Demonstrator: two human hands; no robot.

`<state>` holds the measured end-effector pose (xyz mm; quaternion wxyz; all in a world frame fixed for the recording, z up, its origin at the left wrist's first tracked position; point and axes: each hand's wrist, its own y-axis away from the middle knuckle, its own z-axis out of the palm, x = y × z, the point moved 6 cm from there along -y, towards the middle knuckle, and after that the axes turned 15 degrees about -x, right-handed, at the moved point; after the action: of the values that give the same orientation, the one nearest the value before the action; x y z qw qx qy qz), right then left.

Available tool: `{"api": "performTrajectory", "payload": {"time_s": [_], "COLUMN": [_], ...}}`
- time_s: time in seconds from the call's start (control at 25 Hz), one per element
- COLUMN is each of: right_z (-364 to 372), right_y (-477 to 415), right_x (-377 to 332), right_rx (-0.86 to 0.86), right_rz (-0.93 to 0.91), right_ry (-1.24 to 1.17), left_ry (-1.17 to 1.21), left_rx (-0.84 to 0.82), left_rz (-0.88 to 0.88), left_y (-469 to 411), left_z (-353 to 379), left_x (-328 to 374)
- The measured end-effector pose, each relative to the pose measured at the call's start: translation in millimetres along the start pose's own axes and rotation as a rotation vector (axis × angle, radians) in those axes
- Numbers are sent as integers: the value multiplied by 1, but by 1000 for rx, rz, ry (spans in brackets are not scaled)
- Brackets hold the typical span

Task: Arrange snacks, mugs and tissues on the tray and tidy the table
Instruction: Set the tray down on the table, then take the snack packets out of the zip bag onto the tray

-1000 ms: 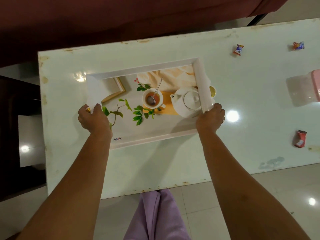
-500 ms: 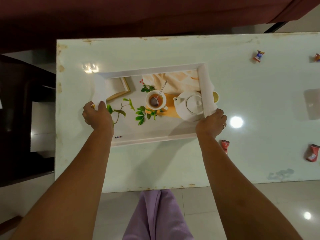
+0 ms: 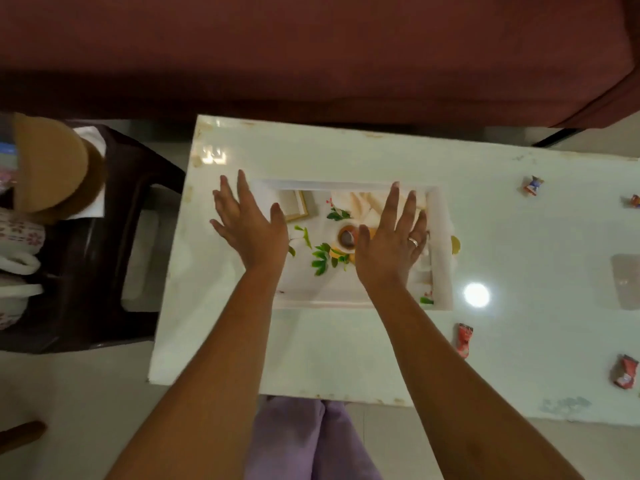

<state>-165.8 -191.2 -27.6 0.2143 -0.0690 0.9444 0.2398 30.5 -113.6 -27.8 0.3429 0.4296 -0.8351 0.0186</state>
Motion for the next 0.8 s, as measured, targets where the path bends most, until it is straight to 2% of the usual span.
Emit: {"api": "performTrajectory", "payload": {"time_s": [0.24, 0.4, 0.48, 0.56, 0.64, 0.72, 0.8], "right_z": [23, 55, 75, 99, 133, 170, 197], "right_y": [29, 68, 87, 102, 118, 125, 115], "right_x": [-191, -334, -398, -451, -493, -521, -534], "right_rx": [-92, -159, -220, -291, -431, -567, -627], "right_rz": [-367, -578, -653, -735, -829, -869, -820], "right_ry": [-117, -292, -283, -180, -49, 118, 207], "left_ry": [35, 64, 52, 14, 13, 150, 305], "left_rx": [199, 388, 438, 443, 402, 338, 255], "left_rz": [42, 70, 37, -79, -280, -477, -606], "left_y": [-15, -31, -39, -48, -55, -58, -60], "left_z": [-136, -282, -352, -409, -447, -456, -438], "left_x": [-7, -57, -92, -135, -189, -247, -293]}}
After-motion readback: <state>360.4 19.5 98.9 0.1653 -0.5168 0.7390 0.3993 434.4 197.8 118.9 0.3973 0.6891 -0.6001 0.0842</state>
